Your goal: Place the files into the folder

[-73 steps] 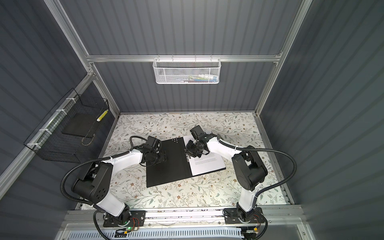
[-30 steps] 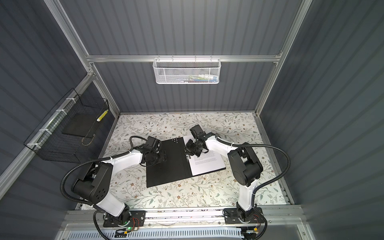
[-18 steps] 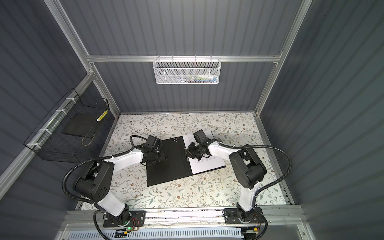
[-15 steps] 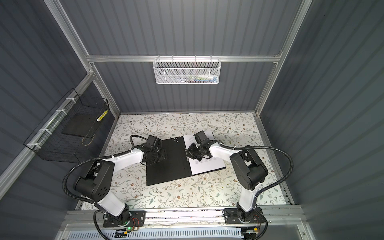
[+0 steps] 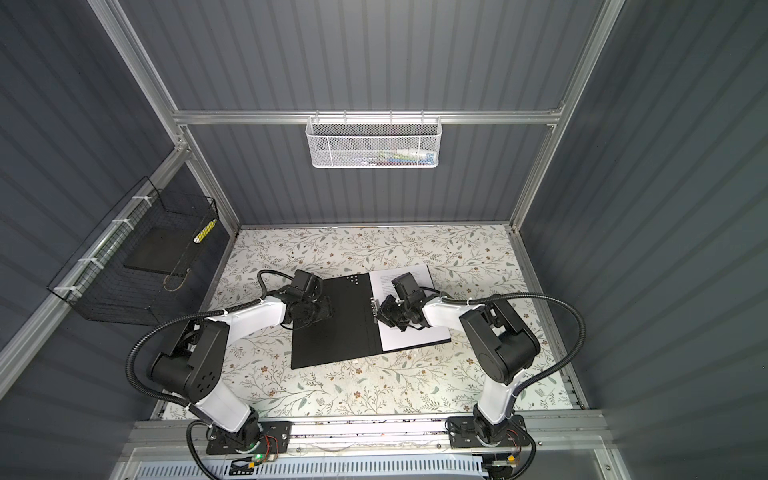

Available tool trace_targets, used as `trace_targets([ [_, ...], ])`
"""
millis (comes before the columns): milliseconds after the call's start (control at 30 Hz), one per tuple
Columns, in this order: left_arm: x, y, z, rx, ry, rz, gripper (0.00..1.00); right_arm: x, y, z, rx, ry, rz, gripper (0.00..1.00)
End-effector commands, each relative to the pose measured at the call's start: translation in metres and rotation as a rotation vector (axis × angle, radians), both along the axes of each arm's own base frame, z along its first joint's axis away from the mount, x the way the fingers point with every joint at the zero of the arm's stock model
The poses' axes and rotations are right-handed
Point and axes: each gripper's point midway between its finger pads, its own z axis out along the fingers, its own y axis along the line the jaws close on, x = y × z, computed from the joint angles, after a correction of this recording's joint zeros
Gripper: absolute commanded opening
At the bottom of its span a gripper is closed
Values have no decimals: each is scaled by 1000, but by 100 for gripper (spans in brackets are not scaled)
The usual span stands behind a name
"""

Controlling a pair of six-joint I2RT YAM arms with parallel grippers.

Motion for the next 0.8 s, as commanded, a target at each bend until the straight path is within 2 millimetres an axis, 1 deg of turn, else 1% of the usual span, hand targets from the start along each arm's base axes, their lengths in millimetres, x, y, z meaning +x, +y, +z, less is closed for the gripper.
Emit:
trace_targets([
  [0, -58, 44, -59, 170, 263, 47, 67, -37, -61, -78, -277, 180, -87, 0],
  [167, -59, 44, -60, 170, 268, 35, 67, -40, -74, -84, -341, 167, -101, 0],
  [233, -59, 45, -61, 174, 271, 34, 67, -41, -77, -86, -351, 166, -102, 0],
  [433, -60, 45, -63, 172, 278, 30, 67, -46, -77, -96, -363, 188, -97, 0],
  [633, -61, 44, -67, 167, 286, 29, 66, -47, -79, -96, -398, 185, -87, 0],
  [767, -63, 44, -69, 161, 290, 26, 66, -47, -73, -95, -395, 187, -66, 0],
])
